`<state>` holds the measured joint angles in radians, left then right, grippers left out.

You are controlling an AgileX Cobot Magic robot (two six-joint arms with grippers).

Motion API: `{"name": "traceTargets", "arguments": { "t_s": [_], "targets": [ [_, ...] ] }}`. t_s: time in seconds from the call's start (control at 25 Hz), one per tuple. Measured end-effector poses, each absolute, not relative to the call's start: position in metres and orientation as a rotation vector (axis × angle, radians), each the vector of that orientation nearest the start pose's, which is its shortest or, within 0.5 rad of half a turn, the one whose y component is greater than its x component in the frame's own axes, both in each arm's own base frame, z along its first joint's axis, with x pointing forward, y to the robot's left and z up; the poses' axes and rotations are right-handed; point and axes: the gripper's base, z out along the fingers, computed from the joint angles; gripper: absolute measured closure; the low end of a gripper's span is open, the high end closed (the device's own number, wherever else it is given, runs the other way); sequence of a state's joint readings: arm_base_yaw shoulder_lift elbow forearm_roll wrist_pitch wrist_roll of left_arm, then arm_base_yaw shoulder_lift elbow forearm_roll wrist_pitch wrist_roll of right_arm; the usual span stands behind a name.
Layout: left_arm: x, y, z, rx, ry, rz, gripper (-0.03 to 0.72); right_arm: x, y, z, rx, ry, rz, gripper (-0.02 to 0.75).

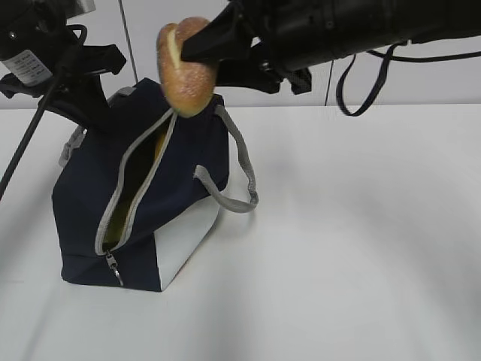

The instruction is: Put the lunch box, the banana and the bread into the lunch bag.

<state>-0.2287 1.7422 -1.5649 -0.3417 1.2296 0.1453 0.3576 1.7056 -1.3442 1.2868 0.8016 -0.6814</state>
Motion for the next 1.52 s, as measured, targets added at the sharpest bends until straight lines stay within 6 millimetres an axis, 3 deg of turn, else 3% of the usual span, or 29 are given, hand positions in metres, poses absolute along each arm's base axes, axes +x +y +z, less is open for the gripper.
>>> {"name": "traceTargets", "arguments": {
  "t_s": [0.24,0.52,0.68,0.96,1.24,1.52],
  "targets": [
    [0.345,-0.11,0.311,0.428,2.833,-0.501,0.688,0.342,0.217,0.277,-0.293,2.298,1.374,0.407],
    [0.345,-0.11,0.311,0.428,2.833,-0.501,0.688,0.357,0.226,0.229,-0.196,2.417,1.401,0.407],
    [0.345,-0.11,0.311,0.427,2.833,-0.502,0.688,0.36,0.228,0.213,-0.149,2.462,1.412,0.407],
    [0.345,-0.11,0.311,0.427,2.832,-0.504,0.688,0.359,0.235,0.199,-0.126,2.502,1.439,0.367],
    [0.345,-0.11,0.311,0.427,2.832,-0.505,0.688,0.357,0.239,0.201,-0.158,2.491,1.475,0.119],
    [0.345,-0.11,0.311,0.427,2.832,-0.505,0.688,0.353,0.237,0.216,-0.232,2.439,1.473,0.09]
  ]
}}
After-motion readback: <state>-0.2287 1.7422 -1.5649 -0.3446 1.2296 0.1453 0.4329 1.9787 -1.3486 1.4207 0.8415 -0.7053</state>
